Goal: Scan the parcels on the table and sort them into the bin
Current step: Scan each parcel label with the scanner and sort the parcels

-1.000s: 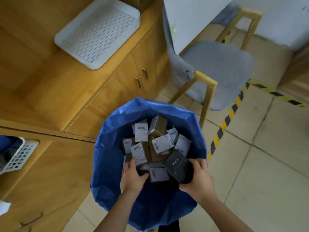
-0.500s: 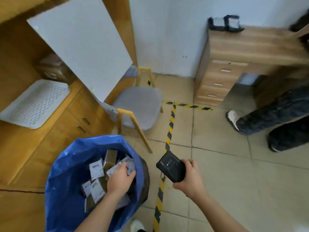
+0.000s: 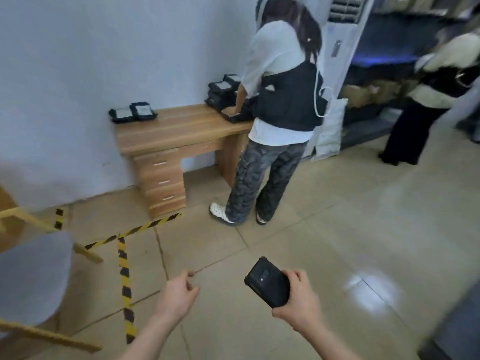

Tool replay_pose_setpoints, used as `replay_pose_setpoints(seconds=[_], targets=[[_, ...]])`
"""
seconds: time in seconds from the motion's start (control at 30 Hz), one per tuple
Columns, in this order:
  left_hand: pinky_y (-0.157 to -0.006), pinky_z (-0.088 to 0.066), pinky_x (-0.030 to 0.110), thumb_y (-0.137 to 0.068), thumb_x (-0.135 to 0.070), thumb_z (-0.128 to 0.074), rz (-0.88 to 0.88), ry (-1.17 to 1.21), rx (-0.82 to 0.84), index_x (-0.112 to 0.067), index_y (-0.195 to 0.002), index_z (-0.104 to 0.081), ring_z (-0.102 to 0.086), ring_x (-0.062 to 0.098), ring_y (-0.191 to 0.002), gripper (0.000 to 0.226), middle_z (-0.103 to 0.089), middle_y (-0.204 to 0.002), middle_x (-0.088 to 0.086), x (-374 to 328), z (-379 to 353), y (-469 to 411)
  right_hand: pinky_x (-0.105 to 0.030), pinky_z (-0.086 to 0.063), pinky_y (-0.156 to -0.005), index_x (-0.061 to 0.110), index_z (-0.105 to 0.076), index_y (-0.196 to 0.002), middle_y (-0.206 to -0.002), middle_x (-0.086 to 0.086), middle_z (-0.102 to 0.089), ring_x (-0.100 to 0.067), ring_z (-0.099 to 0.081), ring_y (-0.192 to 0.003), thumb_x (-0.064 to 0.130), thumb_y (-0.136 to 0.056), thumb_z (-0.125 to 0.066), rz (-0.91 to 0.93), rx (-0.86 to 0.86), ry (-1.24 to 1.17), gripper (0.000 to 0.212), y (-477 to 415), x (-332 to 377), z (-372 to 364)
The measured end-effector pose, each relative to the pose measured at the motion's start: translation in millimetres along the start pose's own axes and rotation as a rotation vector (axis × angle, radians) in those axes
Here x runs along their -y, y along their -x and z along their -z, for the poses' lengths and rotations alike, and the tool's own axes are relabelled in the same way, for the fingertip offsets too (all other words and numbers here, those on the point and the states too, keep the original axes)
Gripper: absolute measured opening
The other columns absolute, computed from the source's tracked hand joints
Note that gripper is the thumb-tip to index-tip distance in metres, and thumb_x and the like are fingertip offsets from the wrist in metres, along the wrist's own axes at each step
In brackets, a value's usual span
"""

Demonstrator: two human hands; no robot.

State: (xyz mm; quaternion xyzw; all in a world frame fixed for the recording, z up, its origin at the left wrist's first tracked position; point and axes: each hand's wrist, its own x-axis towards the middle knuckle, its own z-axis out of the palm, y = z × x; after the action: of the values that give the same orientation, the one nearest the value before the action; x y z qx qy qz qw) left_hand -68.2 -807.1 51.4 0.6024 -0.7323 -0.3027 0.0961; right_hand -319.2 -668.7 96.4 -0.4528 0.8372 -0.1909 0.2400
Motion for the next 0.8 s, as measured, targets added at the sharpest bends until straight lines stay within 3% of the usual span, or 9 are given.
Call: replay_pose_setpoints(seconds=[0.17,0.33,0.47,0.63,0.8], targets=[[-0.066,-0.035,0.026,-0.09,-0.027,-0.06,-0.328,-0.077,0.153,-0.021,-0.119,-0.058,-0.057,0.014,-0.082,0.03,-0.062,-0.083,-0.007,-137,-61,-36,-0.041,-0.057,-0.074,0.031,-0.046,-0.127,-0.111,0.01,-0.036,-0.017,-0.056,-0.084,0.034,-0.052,-0.071,-0.259,-0.195,-0.014,0.08,19,-94,71],[-0.078,-0.044,0.027,-0.09,-0.029,-0.06,-0.634,-0.206,0.322,-0.023,-0.119,-0.056,-0.063,0.016,-0.096,0.029,-0.065,-0.092,-0.006,-248,-122,-59,-0.039,-0.057,-0.071,0.029,-0.047,-0.121,-0.106,0.009,-0.037,-0.018,-0.057,-0.083,0.035,-0.051,-0.072,-0.518,-0.388,-0.073,0.075,52,-157,113],[-0.081,-0.051,0.028,-0.089,-0.032,-0.062,-0.855,-0.277,0.469,-0.023,-0.119,-0.057,-0.064,0.016,-0.094,0.032,-0.067,-0.094,-0.007,-324,-180,-67,-0.039,-0.053,-0.085,0.029,-0.045,-0.127,-0.113,0.012,-0.036,-0.014,-0.057,-0.095,0.041,-0.049,-0.077,-0.712,-0.538,-0.127,0.085,92,-193,129],[-0.075,-0.05,0.026,-0.091,-0.037,-0.058,-1.145,-0.327,0.636,-0.028,-0.119,-0.055,-0.064,0.015,-0.095,0.03,-0.069,-0.097,-0.01,-410,-245,-25,-0.039,-0.05,-0.089,0.031,-0.04,-0.132,-0.113,0.014,-0.031,-0.011,-0.05,-0.094,0.04,-0.055,-0.074,-1.001,-0.67,-0.168,0.085,165,-216,130],[-0.067,-0.045,0.022,-0.092,-0.039,-0.058,-1.382,-0.318,0.811,-0.03,-0.119,-0.056,-0.06,0.007,-0.083,0.028,-0.064,-0.091,-0.015,-452,-295,55,-0.036,-0.052,-0.08,0.033,-0.044,-0.126,-0.107,0.012,-0.035,-0.013,-0.053,-0.086,0.041,-0.05,-0.069,-1.281,-0.797,-0.223,0.08,245,-219,106]])
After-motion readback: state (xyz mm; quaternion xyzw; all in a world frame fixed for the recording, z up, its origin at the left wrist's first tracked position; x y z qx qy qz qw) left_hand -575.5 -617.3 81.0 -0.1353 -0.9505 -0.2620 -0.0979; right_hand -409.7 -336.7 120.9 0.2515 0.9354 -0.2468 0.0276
